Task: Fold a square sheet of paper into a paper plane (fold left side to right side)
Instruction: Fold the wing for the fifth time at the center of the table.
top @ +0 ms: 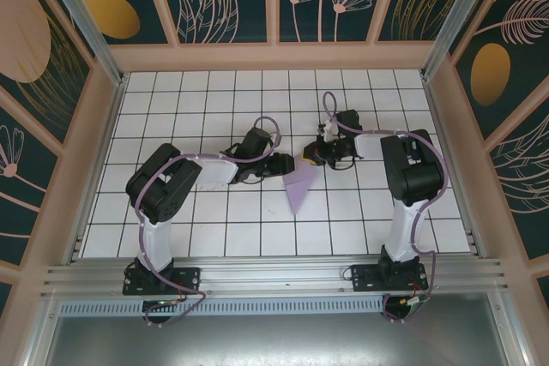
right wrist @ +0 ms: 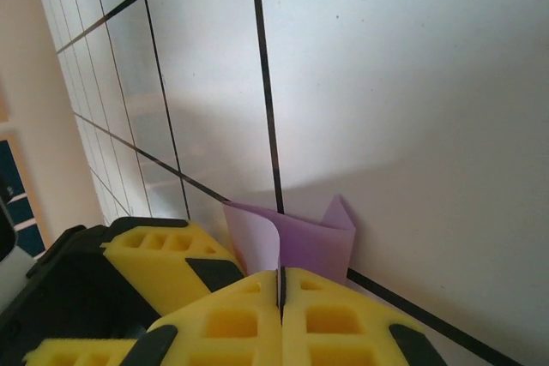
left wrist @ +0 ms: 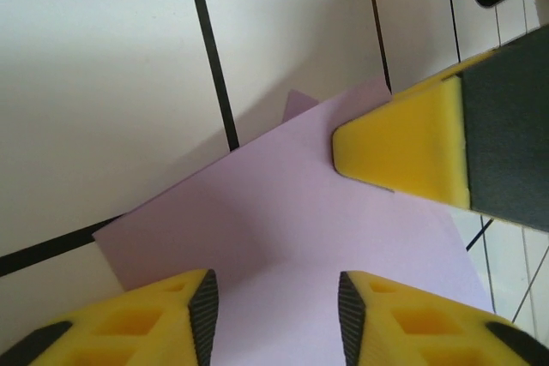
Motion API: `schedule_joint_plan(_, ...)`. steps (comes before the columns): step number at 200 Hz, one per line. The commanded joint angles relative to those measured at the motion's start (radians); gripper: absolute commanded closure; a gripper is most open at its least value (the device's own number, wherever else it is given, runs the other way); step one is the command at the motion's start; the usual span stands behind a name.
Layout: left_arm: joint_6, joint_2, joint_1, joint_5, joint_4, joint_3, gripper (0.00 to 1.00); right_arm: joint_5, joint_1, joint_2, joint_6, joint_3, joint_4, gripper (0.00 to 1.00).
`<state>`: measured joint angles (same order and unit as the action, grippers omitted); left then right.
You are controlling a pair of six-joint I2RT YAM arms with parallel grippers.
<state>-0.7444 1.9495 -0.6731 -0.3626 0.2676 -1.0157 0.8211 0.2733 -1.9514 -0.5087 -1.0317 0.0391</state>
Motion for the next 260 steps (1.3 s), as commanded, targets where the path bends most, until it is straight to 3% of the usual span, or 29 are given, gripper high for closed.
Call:
schedule_joint_plan(1,0.083,-0.115,0.008,0.067,-0.07,-0.014,0.49,0.009,-0.009,0.075,-0.062,0.073,-0.08,1.0)
schedule_joint_plan(49,0.25,-0.344,-0.013,0.222,-0.208,0.037,0.42,-0.107,0.019,0.221,-0.27,0.241,-0.276,1.0)
schedule_joint_plan(72,0.324,-0.409,-0.105,0.339,-0.297,0.074,0.41,-0.179,0.04,0.27,-0.313,0.266,-0.276,1.0)
schedule_joint_plan(101,0.322,-0.439,-0.25,0.455,-0.356,0.098,0.41,-0.25,0.062,0.304,-0.338,0.277,-0.264,1.0)
schedule_joint_plan(161,0.283,-0.327,-0.431,0.581,-0.43,0.028,0.37,-0.272,0.106,0.281,-0.348,0.254,-0.257,1.0)
schedule_joint_plan(223,0.246,-0.168,-0.467,0.706,-0.513,-0.08,0.33,-0.275,0.118,0.269,-0.349,0.249,-0.258,1.0)
schedule_joint_plan(260,0.239,-0.123,-0.47,0.723,-0.515,-0.104,0.35,-0.273,0.12,0.264,-0.344,0.249,-0.252,1.0)
